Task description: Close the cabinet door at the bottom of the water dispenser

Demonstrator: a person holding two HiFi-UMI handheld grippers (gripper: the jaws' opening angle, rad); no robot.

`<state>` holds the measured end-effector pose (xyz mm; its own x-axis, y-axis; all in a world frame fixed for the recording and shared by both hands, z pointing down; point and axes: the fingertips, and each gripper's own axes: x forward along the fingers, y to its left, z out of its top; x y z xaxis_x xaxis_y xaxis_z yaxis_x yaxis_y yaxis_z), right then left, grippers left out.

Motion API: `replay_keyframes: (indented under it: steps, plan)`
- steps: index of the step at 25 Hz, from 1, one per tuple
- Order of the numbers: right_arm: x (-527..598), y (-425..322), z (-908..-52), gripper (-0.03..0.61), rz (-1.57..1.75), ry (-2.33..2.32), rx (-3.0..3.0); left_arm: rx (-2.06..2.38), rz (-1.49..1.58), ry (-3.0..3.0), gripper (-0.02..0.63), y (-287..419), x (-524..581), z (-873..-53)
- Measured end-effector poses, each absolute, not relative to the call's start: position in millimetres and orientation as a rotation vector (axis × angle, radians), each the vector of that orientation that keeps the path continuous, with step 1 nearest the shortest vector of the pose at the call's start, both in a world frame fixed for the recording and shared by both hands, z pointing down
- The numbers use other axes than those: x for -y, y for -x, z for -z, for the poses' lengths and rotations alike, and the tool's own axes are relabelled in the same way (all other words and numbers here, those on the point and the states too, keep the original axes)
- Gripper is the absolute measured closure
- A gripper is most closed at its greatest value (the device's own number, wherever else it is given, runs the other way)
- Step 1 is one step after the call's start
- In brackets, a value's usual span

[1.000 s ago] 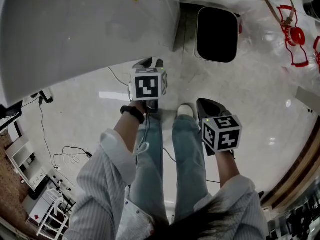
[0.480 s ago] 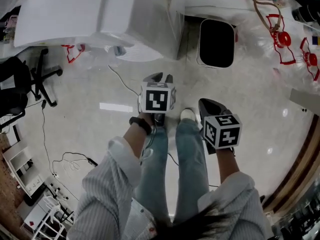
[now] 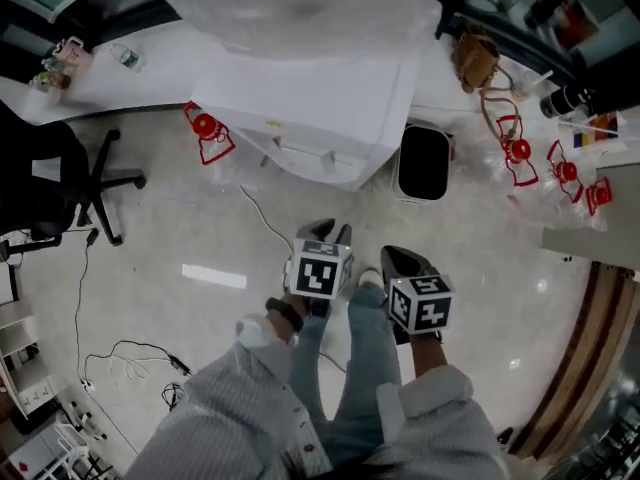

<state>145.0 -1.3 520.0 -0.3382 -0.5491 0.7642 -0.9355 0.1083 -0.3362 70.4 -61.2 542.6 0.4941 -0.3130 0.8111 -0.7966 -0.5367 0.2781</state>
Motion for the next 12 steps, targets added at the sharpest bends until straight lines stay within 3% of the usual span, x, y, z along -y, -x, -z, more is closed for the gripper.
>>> replay_keyframes:
  steps: [12]
  plan:
    - [64.0, -36.2, -283.4, 0.563, -0.818, -1.449, 2.386, 0.959, -0.613, -2.302, 0.506, 11.2, 75.7, -322.4]
